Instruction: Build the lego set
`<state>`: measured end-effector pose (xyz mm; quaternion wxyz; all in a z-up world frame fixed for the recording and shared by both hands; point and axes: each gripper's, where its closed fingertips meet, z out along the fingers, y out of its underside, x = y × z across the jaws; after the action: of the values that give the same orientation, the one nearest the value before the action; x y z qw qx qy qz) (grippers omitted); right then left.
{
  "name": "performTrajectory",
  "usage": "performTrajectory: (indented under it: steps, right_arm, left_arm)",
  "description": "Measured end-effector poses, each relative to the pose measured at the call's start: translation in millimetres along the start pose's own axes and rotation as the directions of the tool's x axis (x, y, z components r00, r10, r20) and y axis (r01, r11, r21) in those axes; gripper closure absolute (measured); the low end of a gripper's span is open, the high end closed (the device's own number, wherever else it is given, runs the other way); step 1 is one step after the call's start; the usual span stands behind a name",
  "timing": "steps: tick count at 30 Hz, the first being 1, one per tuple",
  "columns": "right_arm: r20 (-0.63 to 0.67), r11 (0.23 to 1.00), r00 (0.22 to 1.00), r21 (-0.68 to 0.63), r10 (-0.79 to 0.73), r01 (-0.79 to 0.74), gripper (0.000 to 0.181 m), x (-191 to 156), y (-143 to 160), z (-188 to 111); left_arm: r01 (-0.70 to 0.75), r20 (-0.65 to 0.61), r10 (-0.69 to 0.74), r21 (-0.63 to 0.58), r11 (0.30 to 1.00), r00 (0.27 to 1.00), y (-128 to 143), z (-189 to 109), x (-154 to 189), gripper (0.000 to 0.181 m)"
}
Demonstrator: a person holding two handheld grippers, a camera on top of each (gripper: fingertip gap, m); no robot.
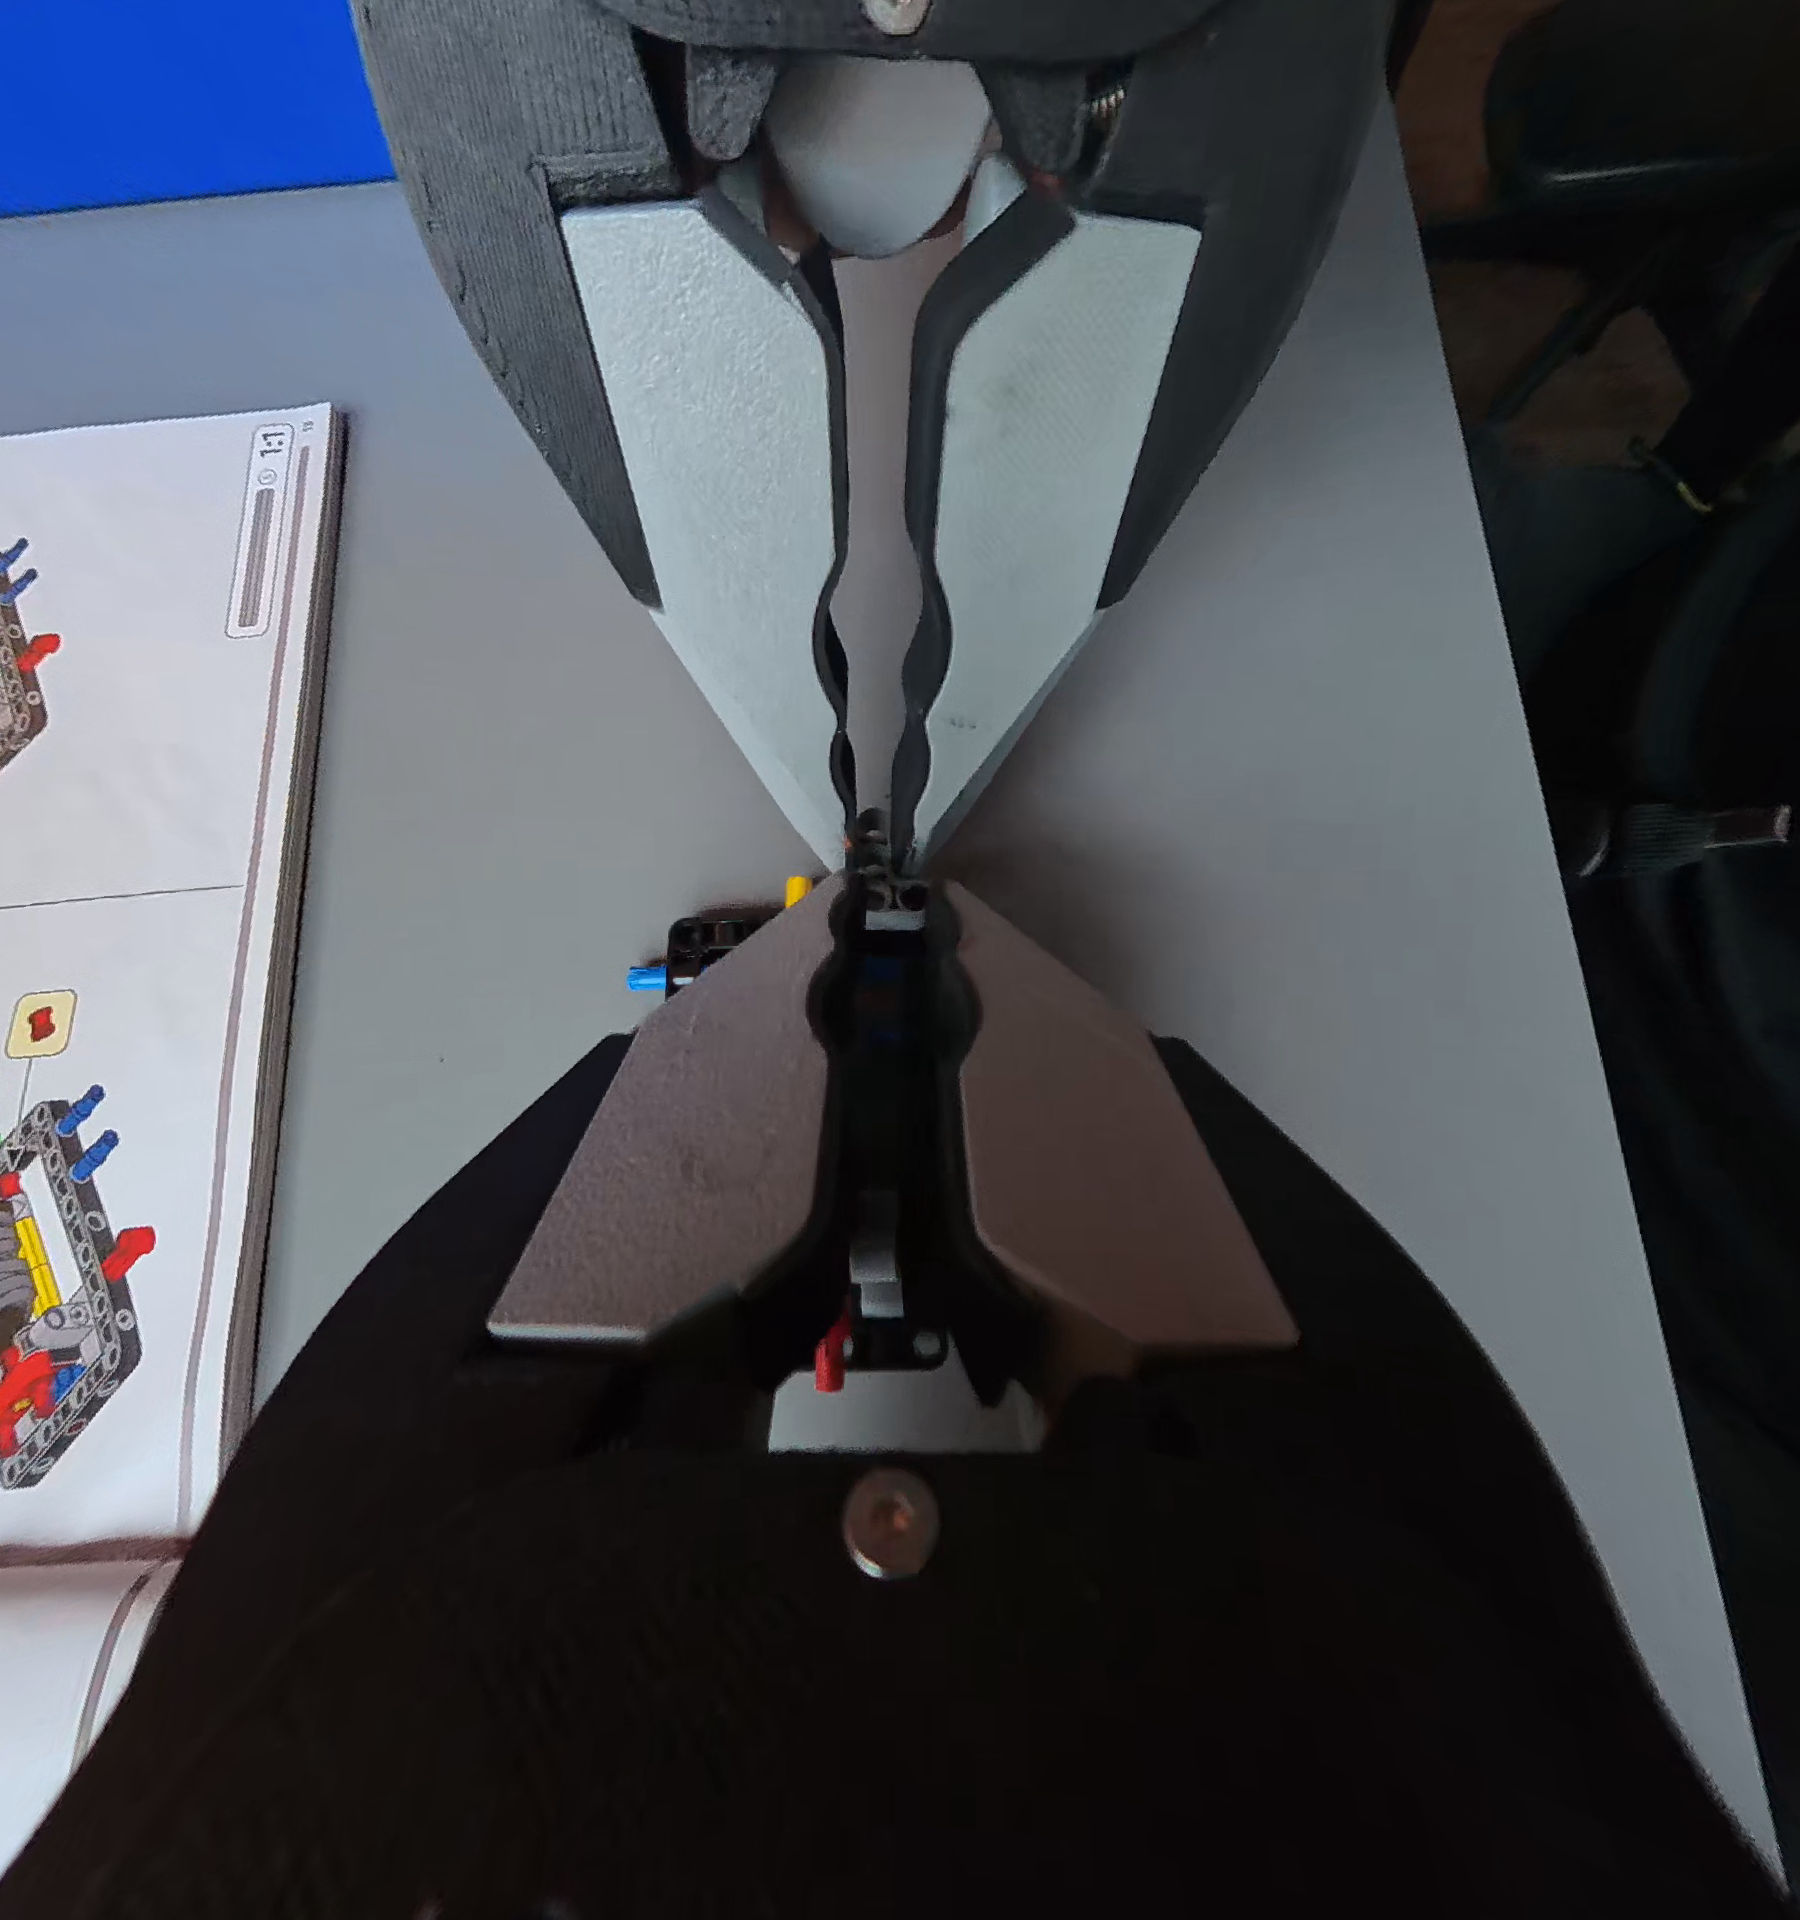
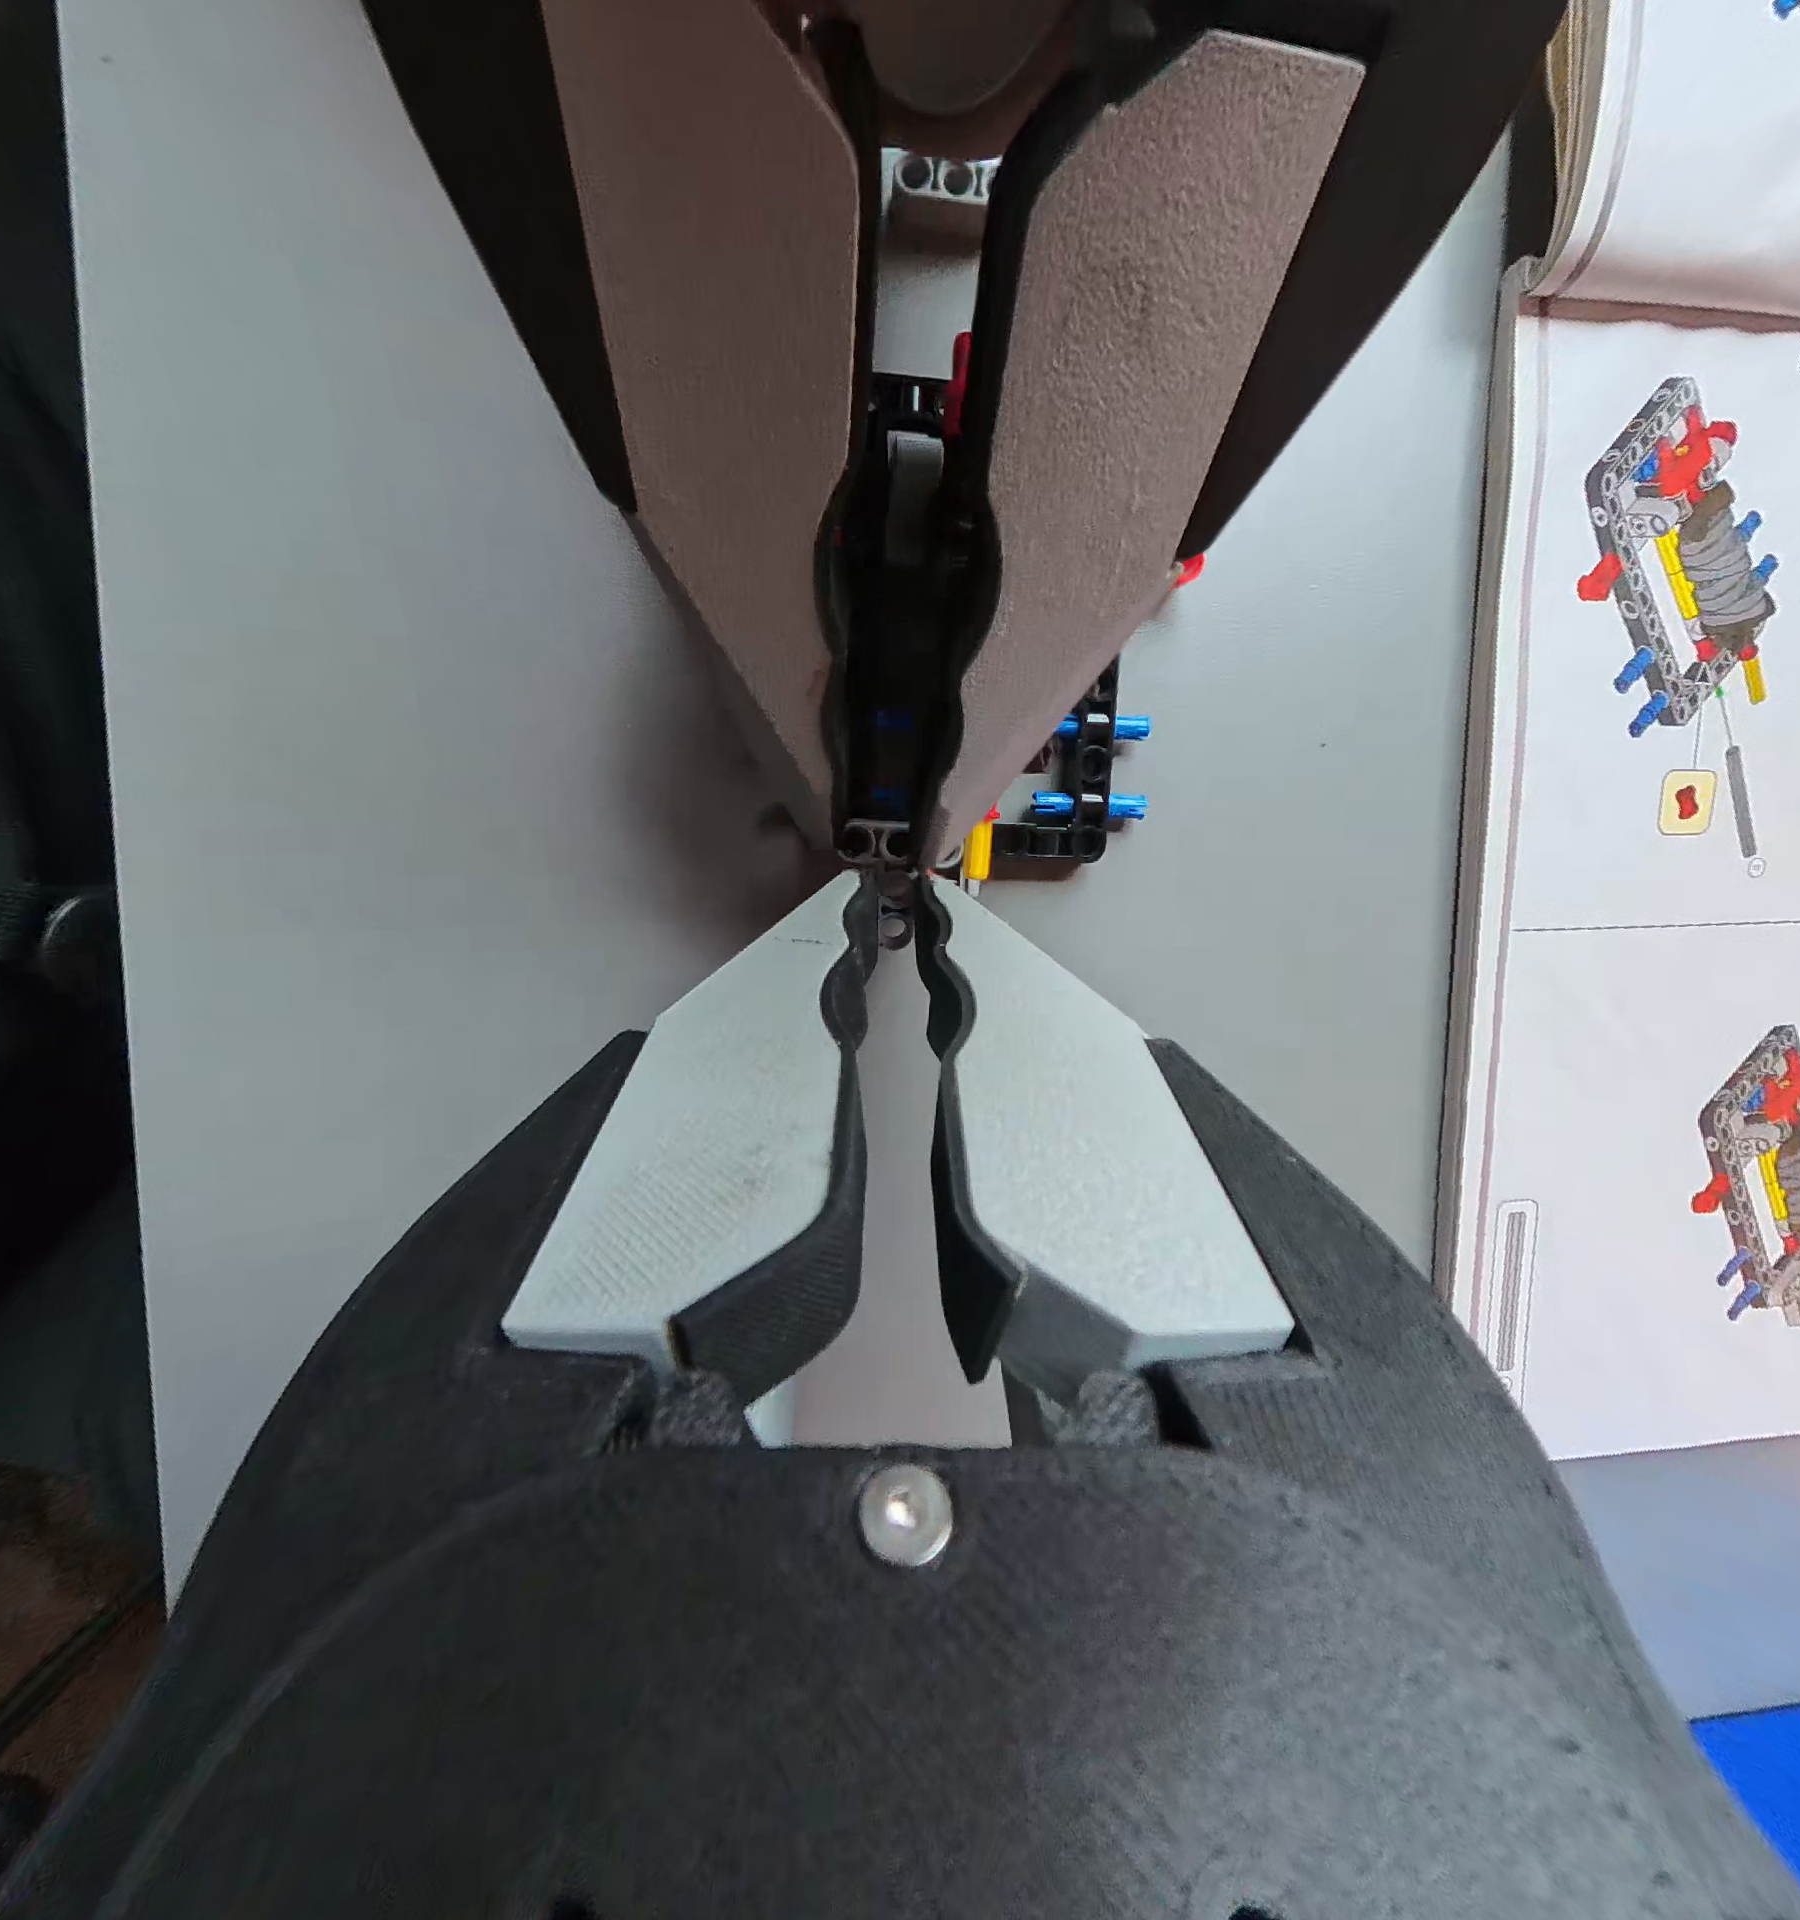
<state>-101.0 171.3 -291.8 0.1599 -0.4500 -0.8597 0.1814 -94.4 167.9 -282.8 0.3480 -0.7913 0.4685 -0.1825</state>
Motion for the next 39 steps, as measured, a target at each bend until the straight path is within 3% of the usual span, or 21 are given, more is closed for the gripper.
performTrajectory:
  steps: [10, 23, 39]
  right_arm:
    - [0.024, 0.996, 0.999, -0.080, -0.028, 0.030, 0.177, 9.7, 2.3, 1.2]
    - [0.047, 0.978, 0.993, -0.170, -0.111, 0.117, 0.177, 10.1, 1.2, 3.9]
    - [0.041, 0.977, 0.991, -0.172, -0.124, 0.129, 0.177, 12.8, 1.8, 2.3]
  left_arm:
    - [0.037, -0.009, -0.037, 0.027, 0.999, 0.999, 1.5, -1.7, -8.7, 0.181]
    - [0.071, -0.006, -0.070, 0.067, 0.995, 0.998, 0.4, -5.2, -13.5, 0.179]
    - [0.058, 0.036, -0.062, 0.084, 0.995, 0.997, -1.4, -3.9, -16.5, 0.181]
